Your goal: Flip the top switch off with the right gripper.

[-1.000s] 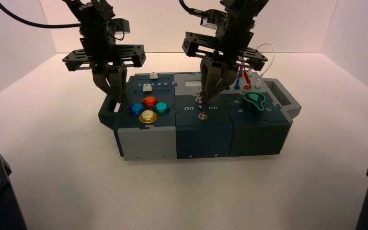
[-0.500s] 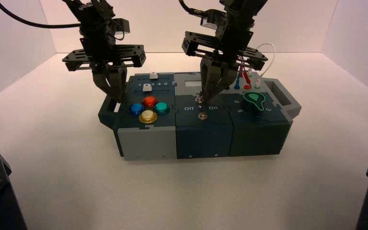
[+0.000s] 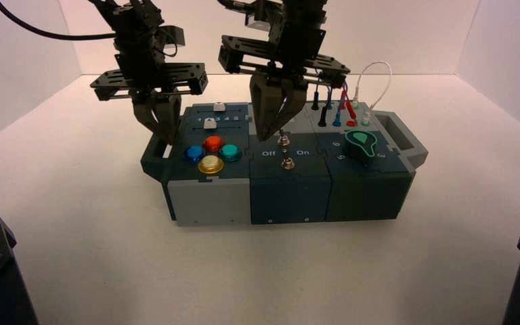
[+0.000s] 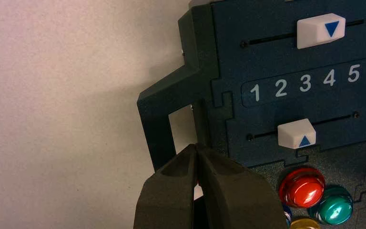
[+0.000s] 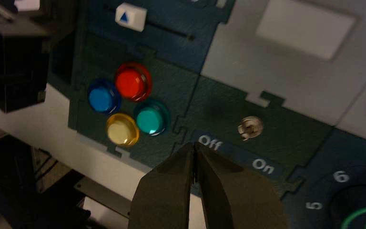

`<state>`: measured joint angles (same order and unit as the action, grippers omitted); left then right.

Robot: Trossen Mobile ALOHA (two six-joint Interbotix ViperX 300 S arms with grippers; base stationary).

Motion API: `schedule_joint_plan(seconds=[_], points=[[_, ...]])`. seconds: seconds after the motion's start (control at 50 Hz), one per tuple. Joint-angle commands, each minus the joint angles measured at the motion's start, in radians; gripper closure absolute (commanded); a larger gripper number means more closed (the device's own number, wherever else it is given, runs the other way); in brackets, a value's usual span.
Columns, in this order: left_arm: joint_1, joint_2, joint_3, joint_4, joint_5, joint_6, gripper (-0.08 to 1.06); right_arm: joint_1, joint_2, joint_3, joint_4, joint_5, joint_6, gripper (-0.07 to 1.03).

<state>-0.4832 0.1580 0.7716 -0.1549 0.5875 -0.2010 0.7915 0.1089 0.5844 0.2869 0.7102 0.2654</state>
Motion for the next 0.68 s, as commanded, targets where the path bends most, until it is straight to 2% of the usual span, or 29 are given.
schedule_joint_plan(seconds=[0.02, 0.08, 0.16, 0.36, 0.68], points=[[-0.051, 0.052, 0.037, 0.003, -0.023, 0.015, 1.01, -0.009, -0.041, 0.017, -0.015, -0.015, 0.009, 0.98], [-0.051, 0.051, 0.041, 0.005, -0.028, 0.015, 1.01, -0.026, -0.061, 0.044, -0.034, -0.018, 0.009, 0.98], [-0.051, 0.046, 0.046, 0.003, -0.037, 0.015, 1.01, -0.04, -0.103, 0.089, -0.086, -0.021, 0.011, 0.98], [-0.051, 0.048, 0.034, 0.0, -0.051, 0.008, 1.01, -0.04, -0.16, 0.127, -0.167, 0.002, -0.003, 0.98], [-0.051, 0.06, 0.018, -0.005, -0.061, 0.003, 1.01, -0.035, -0.199, 0.15, -0.183, 0.021, -0.021, 0.99]])
